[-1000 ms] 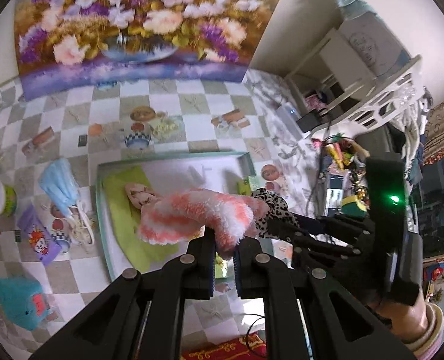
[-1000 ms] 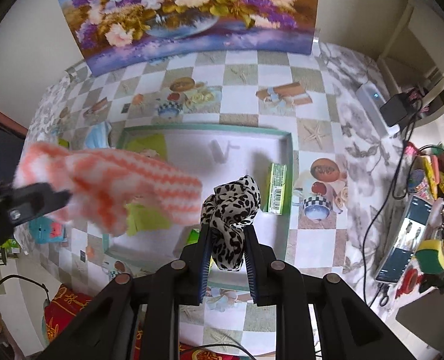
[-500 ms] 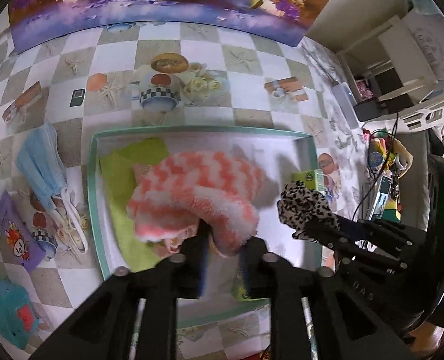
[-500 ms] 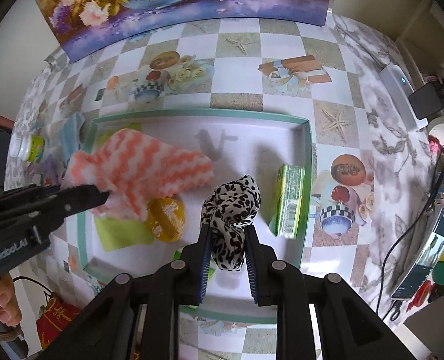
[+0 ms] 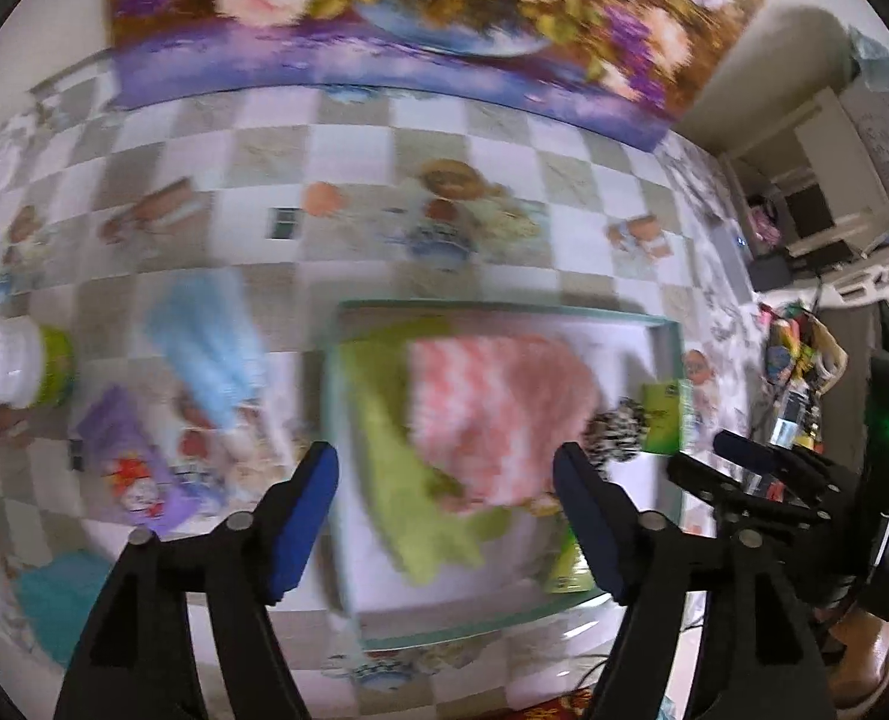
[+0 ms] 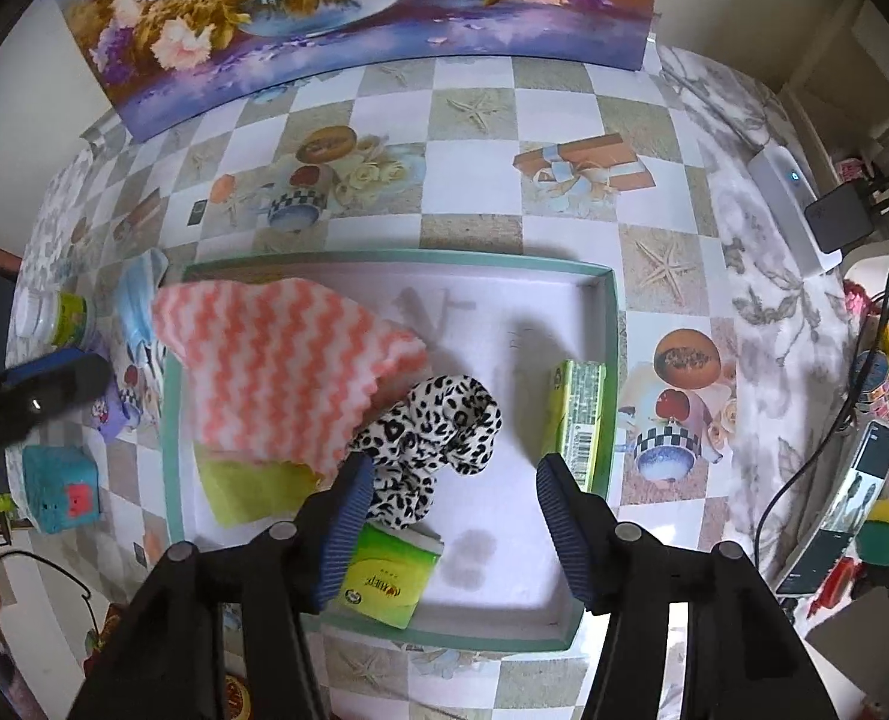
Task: Organize soft objects
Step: 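Carry the towel and scrunchie over the tray and open both tools to release them, then grasp the purple baby wipes pack with the left tool while the right tool grasps the blue face mask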
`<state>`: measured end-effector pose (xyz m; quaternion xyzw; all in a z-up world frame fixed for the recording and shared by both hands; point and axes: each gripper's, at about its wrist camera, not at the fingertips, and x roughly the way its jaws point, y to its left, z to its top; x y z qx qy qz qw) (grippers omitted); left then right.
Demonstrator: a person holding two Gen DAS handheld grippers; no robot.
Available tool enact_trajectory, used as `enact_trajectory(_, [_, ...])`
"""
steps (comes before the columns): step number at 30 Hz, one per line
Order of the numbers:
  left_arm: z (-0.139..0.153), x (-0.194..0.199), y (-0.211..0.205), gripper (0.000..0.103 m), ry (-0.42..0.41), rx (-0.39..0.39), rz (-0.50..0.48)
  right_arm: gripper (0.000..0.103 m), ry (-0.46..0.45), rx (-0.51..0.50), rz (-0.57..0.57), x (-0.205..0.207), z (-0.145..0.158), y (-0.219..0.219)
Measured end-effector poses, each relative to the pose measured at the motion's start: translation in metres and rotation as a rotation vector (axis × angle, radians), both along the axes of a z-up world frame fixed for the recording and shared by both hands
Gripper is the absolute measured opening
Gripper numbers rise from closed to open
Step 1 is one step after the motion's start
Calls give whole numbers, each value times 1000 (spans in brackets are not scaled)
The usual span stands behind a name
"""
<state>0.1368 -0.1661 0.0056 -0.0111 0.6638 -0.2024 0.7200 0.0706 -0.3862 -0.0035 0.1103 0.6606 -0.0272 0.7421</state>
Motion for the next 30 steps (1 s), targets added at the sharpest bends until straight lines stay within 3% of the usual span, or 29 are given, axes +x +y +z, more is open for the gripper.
enact_trajectory(2, [2, 4, 20, 78, -3, 8, 29, 67, -4, -8, 8, -1, 4, 5])
enact_trajectory(4, [3, 7, 40, 90, -9, 22, 59, 71, -9, -19, 19, -2, 9, 10])
enact_trajectory(9, [7, 20, 102, 92, -41, 67, 165, 79, -26, -40, 48, 0, 21, 27])
enact_trajectory(17, [0, 30, 188, 93, 5, 90, 321, 80, -76, -43, 105, 20, 42, 78])
enact_trajectory(23, [-13, 28, 220, 93, 34, 93, 373, 80, -101, -31, 177, 39, 48, 130])
enact_trajectory(30, [-27, 25, 226, 93, 65, 88, 387, 80, -102, -22, 247, 59, 43, 181])
